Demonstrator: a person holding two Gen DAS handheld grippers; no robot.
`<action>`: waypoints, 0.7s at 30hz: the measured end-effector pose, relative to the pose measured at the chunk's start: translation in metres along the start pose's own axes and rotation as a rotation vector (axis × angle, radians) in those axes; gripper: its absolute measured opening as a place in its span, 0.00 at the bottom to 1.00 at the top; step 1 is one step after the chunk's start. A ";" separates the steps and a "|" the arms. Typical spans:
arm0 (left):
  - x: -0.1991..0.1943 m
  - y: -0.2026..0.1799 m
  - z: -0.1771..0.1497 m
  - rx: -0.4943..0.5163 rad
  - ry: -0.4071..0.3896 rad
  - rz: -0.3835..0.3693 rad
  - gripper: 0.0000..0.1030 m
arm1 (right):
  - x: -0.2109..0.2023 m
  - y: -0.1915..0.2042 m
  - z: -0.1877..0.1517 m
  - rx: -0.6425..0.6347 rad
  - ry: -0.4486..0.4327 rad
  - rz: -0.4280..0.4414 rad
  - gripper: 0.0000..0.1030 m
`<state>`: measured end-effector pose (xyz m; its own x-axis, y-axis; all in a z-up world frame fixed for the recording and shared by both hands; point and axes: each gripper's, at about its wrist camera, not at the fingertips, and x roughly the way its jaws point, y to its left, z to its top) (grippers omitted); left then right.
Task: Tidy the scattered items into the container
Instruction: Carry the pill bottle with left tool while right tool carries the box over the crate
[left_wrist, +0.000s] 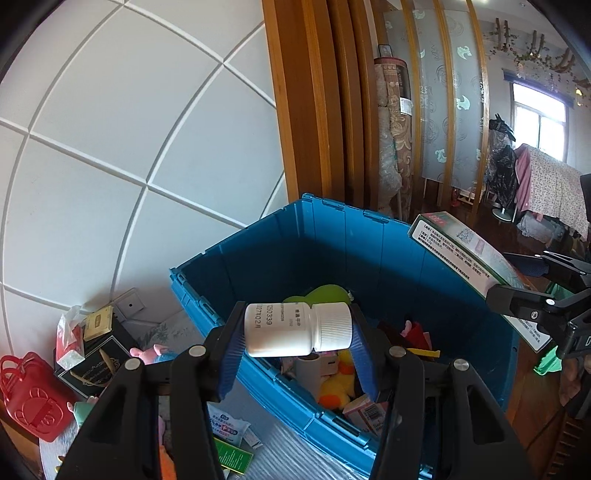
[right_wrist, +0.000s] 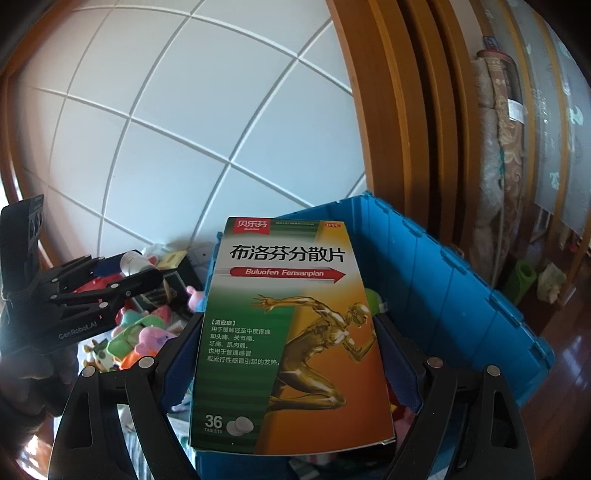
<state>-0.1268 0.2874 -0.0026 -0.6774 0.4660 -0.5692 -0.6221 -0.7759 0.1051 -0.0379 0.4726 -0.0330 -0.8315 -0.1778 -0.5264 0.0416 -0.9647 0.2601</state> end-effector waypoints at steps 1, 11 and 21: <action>0.004 -0.003 0.003 0.006 0.000 -0.006 0.50 | 0.001 -0.004 0.000 0.006 0.001 -0.006 0.85; 0.041 -0.030 0.030 0.067 0.007 -0.044 0.50 | 0.010 -0.044 0.000 0.064 0.007 -0.063 0.85; 0.077 -0.048 0.043 0.110 0.034 -0.079 0.50 | 0.019 -0.076 -0.003 0.113 0.021 -0.128 0.85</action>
<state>-0.1658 0.3790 -0.0161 -0.6122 0.5079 -0.6060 -0.7135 -0.6852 0.1464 -0.0552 0.5417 -0.0650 -0.8143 -0.0601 -0.5773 -0.1275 -0.9518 0.2790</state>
